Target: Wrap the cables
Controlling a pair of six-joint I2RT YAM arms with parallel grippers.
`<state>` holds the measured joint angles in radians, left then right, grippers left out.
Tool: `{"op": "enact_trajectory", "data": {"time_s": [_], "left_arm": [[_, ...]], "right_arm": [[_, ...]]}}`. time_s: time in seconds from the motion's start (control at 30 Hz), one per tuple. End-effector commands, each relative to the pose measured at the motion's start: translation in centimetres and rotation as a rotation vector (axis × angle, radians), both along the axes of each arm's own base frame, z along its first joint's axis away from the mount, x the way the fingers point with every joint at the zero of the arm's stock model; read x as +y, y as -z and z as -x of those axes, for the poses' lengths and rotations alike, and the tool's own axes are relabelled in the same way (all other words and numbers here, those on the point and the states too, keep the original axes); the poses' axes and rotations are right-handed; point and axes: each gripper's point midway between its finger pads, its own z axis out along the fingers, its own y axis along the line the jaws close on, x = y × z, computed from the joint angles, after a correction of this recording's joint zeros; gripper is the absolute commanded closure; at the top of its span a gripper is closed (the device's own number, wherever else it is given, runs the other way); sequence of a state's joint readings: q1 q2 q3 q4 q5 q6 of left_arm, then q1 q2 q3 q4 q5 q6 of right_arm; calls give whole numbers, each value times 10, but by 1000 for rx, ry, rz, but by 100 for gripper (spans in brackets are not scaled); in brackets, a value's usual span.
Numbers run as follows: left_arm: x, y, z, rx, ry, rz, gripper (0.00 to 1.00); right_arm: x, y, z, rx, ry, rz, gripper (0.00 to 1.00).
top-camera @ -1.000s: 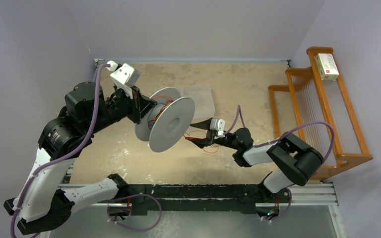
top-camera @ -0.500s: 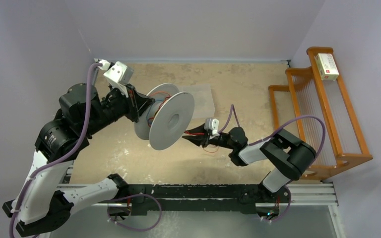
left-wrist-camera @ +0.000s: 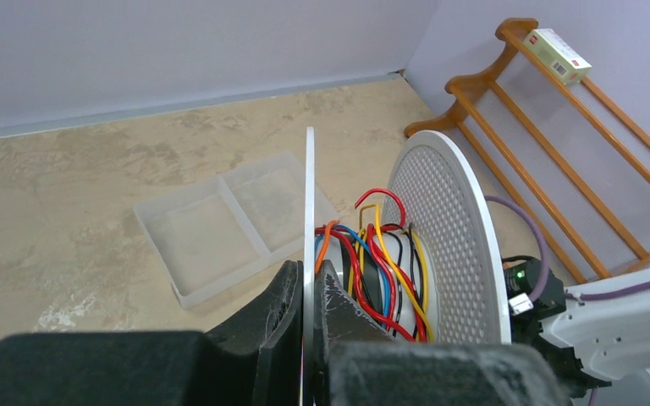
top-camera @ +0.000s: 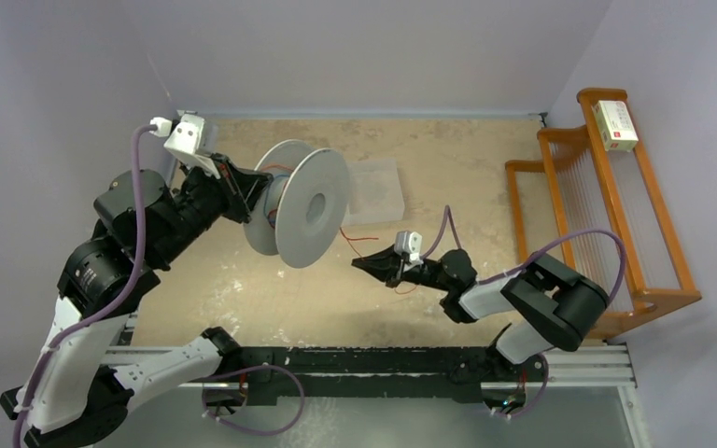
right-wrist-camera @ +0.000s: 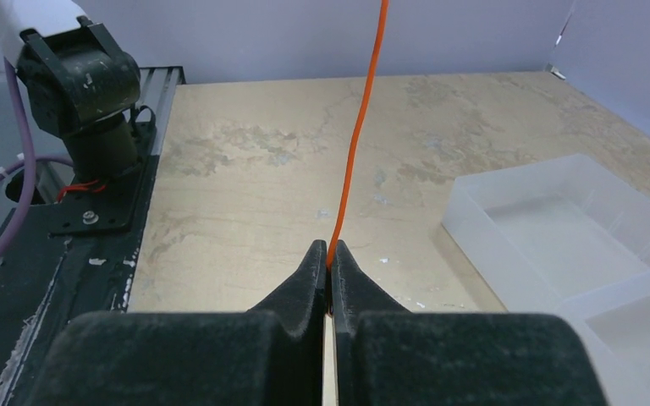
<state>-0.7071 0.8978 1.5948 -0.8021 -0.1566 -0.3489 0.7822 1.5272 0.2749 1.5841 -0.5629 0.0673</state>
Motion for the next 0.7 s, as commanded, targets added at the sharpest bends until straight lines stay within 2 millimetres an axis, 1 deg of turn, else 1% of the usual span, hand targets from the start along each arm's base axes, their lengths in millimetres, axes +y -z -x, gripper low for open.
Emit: {"op": "enact_trajectory", "data": {"time_s": [0.0, 0.13, 0.27, 0.4, 0.53, 0.67], "left_arm": [[11, -47, -10, -116, -103, 194, 100], [16, -43, -19, -110, -164, 240, 100], [21, -40, -26, -108, -217, 272, 100], [26, -35, -34, -110, -270, 274, 100], [29, -15, -49, -84, -341, 211, 100], [33, 7, -61, -63, -405, 145, 100]], "right_arm": [[-10, -68, 13, -190, 4, -216, 100], [-5, -69, 18, -179, -2, -218, 100], [7, -73, 24, -169, -27, -206, 100], [22, -82, 28, -169, -43, -186, 100], [43, -93, 32, -163, -55, -137, 100], [58, -110, 31, -138, -45, -89, 100]]}}
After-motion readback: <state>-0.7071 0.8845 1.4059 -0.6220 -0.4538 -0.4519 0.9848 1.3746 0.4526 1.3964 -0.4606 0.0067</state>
